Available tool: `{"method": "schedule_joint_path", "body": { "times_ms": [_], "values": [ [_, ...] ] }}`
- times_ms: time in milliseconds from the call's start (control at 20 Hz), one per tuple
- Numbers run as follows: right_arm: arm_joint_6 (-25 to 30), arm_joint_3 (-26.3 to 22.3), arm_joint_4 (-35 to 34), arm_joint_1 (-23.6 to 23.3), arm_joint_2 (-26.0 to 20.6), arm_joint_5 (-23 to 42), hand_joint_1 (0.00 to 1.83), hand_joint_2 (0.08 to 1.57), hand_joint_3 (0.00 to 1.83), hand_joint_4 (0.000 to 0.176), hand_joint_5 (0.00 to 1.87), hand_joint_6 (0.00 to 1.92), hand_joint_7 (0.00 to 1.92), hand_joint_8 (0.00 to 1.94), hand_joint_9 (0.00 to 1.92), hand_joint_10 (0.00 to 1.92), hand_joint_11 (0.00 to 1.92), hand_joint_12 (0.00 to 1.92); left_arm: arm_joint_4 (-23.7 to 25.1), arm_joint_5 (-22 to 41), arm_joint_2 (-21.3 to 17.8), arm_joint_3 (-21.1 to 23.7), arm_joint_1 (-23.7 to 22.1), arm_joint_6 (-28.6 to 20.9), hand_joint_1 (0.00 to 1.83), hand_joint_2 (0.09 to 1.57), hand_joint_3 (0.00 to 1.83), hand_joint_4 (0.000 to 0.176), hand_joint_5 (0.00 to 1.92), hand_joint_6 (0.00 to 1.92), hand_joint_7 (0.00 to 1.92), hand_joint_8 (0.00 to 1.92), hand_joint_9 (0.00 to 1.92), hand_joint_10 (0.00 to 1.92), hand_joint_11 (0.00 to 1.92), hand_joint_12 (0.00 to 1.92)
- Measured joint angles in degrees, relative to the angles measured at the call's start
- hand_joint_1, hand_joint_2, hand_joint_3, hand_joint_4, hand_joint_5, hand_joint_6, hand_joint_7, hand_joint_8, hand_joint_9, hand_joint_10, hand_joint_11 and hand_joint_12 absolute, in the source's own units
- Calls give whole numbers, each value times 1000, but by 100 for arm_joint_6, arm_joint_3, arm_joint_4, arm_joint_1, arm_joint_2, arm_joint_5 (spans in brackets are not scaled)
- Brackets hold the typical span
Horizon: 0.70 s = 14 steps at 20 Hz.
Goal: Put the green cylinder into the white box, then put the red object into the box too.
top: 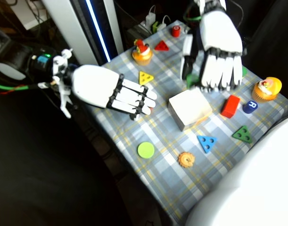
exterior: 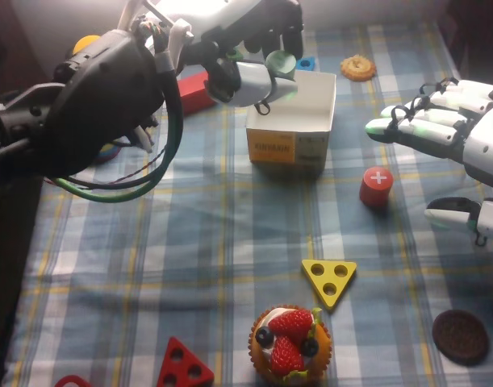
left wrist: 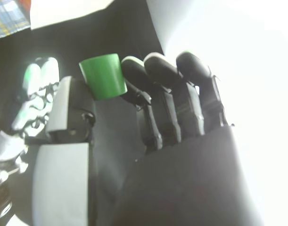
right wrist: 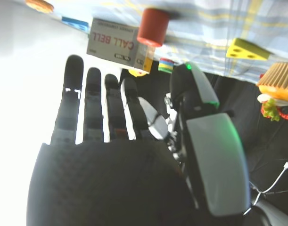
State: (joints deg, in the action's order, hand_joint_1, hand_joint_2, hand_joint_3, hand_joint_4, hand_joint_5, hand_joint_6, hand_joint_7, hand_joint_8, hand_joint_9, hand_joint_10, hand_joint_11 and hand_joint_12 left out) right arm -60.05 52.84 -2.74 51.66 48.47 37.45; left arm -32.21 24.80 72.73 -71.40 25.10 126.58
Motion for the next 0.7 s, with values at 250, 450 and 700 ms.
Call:
{"method": "schedule_joint_path", "body": {
  "times_ms": [250, 450, 700],
  "values": [
    [0, 15, 22, 0, 44, 2, 679, 1321, 0, 0, 59, 201, 189, 12, 0, 633, 0, 1388, -186, -98, 37, -59, 2, 7, 719, 1102, 9, 168, 22, 104, 0, 0, 0, 5, 0, 40],
    [136, 46, 118, 0, 72, 2, 722, 1293, 0, 0, 95, 197, 256, 27, 0, 729, 0, 1397, -37, 216, -264, 319, 87, -254, 499, 1305, 18, 74, 88, 16, 19, 4, 3, 1, 0, 74],
    [256, 184, 214, -28, 227, -37, 794, 1270, 0, 0, 166, 190, 323, 27, 0, 807, 0, 1276, 407, 1113, -1005, 1038, 433, -984, 461, 1428, 23, 62, 129, 27, 87, 27, 22, 9, 7, 3]
  ]
}}
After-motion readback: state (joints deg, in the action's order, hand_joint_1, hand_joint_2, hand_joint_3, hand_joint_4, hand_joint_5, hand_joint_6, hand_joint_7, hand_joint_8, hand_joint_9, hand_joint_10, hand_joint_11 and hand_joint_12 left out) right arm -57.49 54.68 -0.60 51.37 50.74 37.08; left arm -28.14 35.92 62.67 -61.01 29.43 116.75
